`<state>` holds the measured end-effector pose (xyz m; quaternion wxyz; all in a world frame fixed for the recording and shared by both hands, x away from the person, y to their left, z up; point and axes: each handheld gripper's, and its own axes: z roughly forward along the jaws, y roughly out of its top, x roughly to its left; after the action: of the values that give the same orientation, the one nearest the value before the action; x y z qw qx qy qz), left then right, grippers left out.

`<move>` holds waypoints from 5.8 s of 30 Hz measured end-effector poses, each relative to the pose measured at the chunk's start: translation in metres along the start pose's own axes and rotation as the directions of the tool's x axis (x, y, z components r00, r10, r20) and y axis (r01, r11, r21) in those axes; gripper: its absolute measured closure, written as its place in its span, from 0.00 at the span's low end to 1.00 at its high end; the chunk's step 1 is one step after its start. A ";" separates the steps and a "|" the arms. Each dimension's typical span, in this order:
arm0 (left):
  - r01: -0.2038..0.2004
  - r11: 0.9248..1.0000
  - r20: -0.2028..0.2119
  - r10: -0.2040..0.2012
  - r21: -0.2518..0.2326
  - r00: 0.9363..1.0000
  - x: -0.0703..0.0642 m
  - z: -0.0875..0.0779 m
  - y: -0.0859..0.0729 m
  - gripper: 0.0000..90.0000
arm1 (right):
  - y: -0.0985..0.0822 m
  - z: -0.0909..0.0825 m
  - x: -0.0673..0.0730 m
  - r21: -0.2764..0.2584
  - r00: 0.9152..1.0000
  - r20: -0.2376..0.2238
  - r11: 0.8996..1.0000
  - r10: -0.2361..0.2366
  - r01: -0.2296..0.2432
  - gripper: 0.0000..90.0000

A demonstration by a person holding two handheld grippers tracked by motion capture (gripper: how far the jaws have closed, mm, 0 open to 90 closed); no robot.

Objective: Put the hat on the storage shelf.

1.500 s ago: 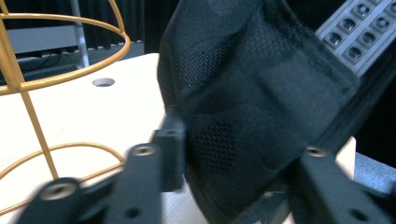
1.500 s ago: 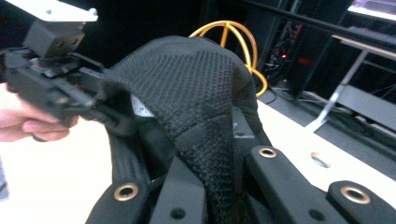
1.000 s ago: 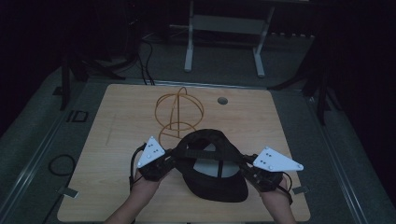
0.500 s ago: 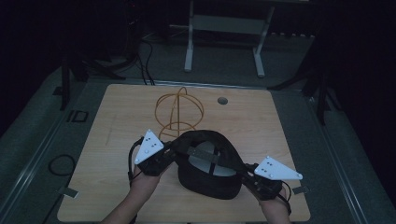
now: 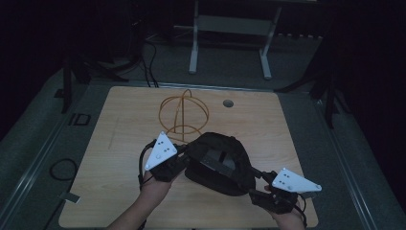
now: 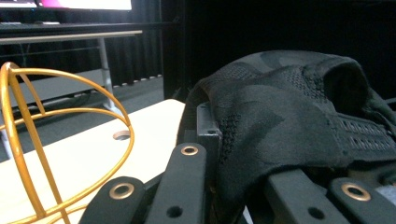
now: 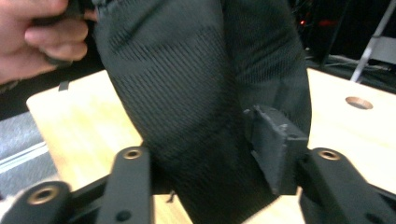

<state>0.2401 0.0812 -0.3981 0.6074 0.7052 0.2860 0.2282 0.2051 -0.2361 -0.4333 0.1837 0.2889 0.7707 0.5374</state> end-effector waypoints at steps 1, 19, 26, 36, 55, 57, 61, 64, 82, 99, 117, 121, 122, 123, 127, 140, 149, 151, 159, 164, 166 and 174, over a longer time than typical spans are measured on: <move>-0.002 1.000 -0.008 0.002 -0.002 1.000 -0.001 0.000 0.001 0.98 | 0.000 0.000 0.000 0.000 1.000 0.000 1.000 0.000 0.000 0.53; -0.035 0.998 0.057 0.038 -0.057 0.998 0.001 -0.008 0.006 0.98 | -0.020 -0.034 -0.003 0.004 0.998 -0.061 1.000 0.026 -0.026 0.39; -0.007 0.998 0.072 0.011 -0.063 0.997 0.012 -0.015 0.002 0.98 | -0.007 -0.053 -0.002 -0.038 0.994 -0.107 0.999 -0.034 0.031 0.41; -0.079 0.991 0.338 0.113 -0.112 0.934 0.020 -0.024 0.001 0.98 | 0.021 -0.065 -0.004 -0.089 0.988 -0.082 0.989 -0.129 0.122 0.43; 0.032 0.991 0.613 0.053 -0.127 0.788 0.044 -0.008 0.003 0.98 | 0.050 -0.033 0.035 -0.088 0.928 -0.229 0.955 -0.295 0.282 0.44; 0.030 0.992 0.617 0.054 -0.125 0.785 0.043 -0.006 0.004 0.98 | 0.052 -0.031 0.038 -0.088 0.920 -0.236 0.950 -0.314 0.301 0.44; 0.006 0.992 0.620 0.074 -0.126 0.781 0.038 -0.003 0.006 0.98 | 0.058 -0.020 0.045 -0.070 0.902 -0.224 0.929 -0.369 0.363 0.46; 0.011 0.992 0.625 0.070 -0.125 0.778 0.035 -0.001 0.006 0.98 | 0.059 -0.016 0.046 -0.067 0.897 -0.220 0.923 -0.384 0.379 0.52; -0.062 0.997 0.507 0.077 -0.046 0.858 0.033 0.013 0.002 0.93 | 0.053 -0.016 0.030 -0.040 0.938 -0.148 0.950 -0.313 0.310 0.98; -0.127 0.991 0.313 0.130 -0.032 0.941 0.039 -0.010 0.000 0.57 | 0.057 -0.040 0.001 -0.080 0.977 -0.039 0.975 -0.210 0.206 0.98; -0.074 0.991 0.128 0.059 0.114 0.990 0.063 -0.056 -0.053 0.38 | 0.084 -0.045 -0.035 -0.130 0.981 0.121 0.978 -0.150 0.166 0.98; -0.034 0.992 0.084 0.023 0.124 0.996 0.072 -0.068 -0.069 0.29 | 0.097 -0.038 -0.040 -0.130 0.979 0.138 0.977 -0.152 0.170 0.98; -0.024 0.991 0.071 0.015 0.130 0.997 0.074 -0.071 -0.073 0.26 | 0.100 -0.037 -0.042 -0.133 0.978 0.142 0.977 -0.150 0.169 0.98; -0.020 0.991 0.055 0.013 0.134 0.998 0.075 -0.073 -0.076 0.23 | 0.103 -0.035 -0.043 -0.135 0.979 0.141 0.976 -0.150 0.169 0.98; -0.018 0.992 -0.004 0.018 0.128 1.000 0.079 -0.081 -0.090 0.13 | 0.116 -0.025 -0.048 -0.137 0.978 0.142 0.976 -0.150 0.169 0.98; 0.026 0.990 -0.169 -0.003 0.135 0.986 0.083 -0.093 -0.141 0.02 | 0.153 0.013 -0.058 -0.137 0.979 0.140 0.976 -0.150 0.169 0.98; 0.048 0.994 -0.192 -0.030 0.094 0.981 0.085 -0.103 -0.155 0.02 | 0.169 0.053 -0.056 -0.081 0.980 0.115 0.981 -0.164 0.174 0.98; 0.049 0.995 -0.202 -0.030 0.090 0.979 0.086 -0.103 -0.156 0.02 | 0.170 0.063 -0.055 -0.070 0.981 0.104 0.982 -0.165 0.173 0.98; 0.071 0.994 -0.213 -0.054 0.077 0.976 0.091 -0.104 -0.159 0.02 | 0.177 0.103 -0.045 -0.020 0.982 0.064 0.983 -0.179 0.181 0.98; 0.070 0.995 -0.213 -0.053 0.074 0.976 0.091 -0.104 -0.160 0.02 | 0.179 0.124 -0.040 -0.002 0.986 0.028 0.986 -0.166 0.166 0.98; 0.073 0.995 -0.210 -0.057 0.071 0.976 0.092 -0.105 -0.160 0.02 | 0.179 0.132 -0.038 0.009 0.986 0.021 0.986 -0.165 0.165 0.98; 0.069 0.995 -0.209 -0.054 0.067 0.977 0.092 -0.106 -0.159 0.03 | 0.177 0.156 -0.035 0.044 0.988 0.002 0.988 -0.151 0.151 0.98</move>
<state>0.2160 0.2363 -0.5404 0.5547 0.6905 0.3774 0.2704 0.3688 -0.1004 -0.3239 0.2196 0.2349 0.8015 0.5041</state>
